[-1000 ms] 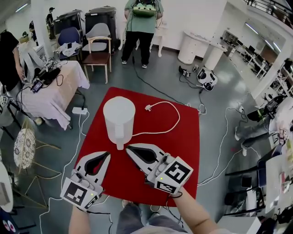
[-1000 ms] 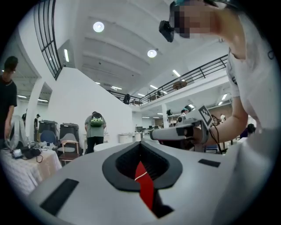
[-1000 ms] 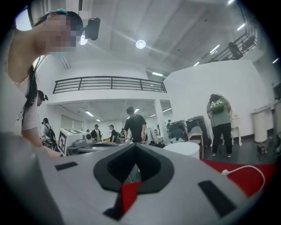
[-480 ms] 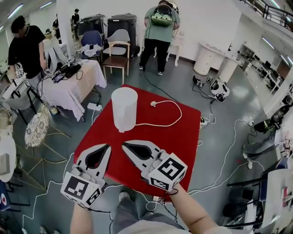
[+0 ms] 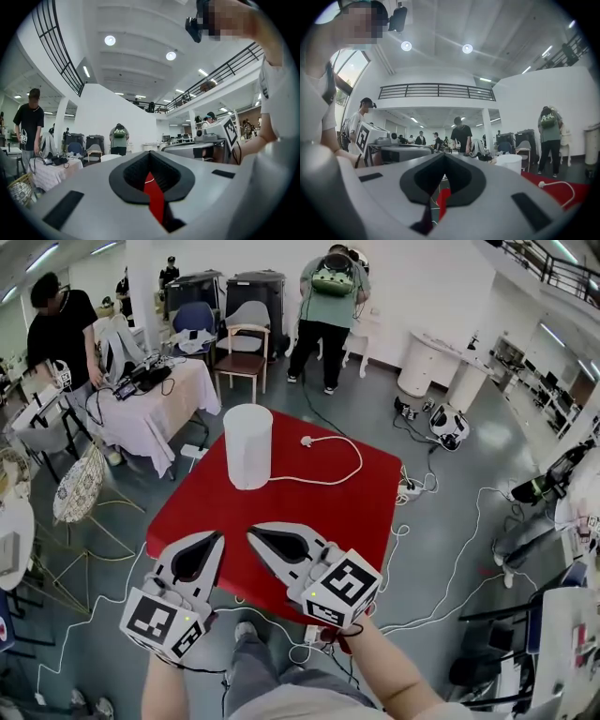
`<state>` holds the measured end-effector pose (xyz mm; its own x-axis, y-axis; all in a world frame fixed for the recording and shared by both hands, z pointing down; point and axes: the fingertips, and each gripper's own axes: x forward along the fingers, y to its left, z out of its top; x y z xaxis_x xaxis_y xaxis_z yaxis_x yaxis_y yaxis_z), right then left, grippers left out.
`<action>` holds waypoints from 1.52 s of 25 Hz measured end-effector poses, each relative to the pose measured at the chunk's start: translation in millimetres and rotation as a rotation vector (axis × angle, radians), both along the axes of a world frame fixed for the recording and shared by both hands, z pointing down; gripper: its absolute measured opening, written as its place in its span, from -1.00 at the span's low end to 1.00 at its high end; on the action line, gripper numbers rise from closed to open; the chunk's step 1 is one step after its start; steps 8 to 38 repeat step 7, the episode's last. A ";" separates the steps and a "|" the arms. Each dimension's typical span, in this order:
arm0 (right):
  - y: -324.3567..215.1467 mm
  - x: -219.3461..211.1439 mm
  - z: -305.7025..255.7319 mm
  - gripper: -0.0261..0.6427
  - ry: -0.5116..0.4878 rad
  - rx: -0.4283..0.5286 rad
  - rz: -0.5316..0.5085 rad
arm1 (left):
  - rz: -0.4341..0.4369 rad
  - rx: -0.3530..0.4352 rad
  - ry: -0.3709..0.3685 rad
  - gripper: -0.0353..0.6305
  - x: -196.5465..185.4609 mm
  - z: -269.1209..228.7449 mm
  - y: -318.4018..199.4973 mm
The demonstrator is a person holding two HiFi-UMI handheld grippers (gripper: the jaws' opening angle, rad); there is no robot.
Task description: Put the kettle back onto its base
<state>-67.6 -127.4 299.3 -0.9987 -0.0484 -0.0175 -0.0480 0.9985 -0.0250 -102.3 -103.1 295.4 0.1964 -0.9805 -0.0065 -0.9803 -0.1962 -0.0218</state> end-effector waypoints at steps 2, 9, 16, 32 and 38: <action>3.6 8.0 -2.1 -0.91 -0.004 0.002 0.003 | 0.004 0.003 -0.002 -0.86 7.4 -1.0 4.5; 10.2 22.9 -15.5 -0.91 -0.013 0.009 0.005 | 0.011 0.011 0.005 -0.86 22.1 -13.0 10.4; 10.2 22.9 -15.5 -0.91 -0.013 0.009 0.005 | 0.011 0.011 0.005 -0.86 22.1 -13.0 10.4; 10.2 22.9 -15.5 -0.91 -0.013 0.009 0.005 | 0.011 0.011 0.005 -0.86 22.1 -13.0 10.4; 10.2 22.9 -15.5 -0.91 -0.013 0.009 0.005 | 0.011 0.011 0.005 -0.86 22.1 -13.0 10.4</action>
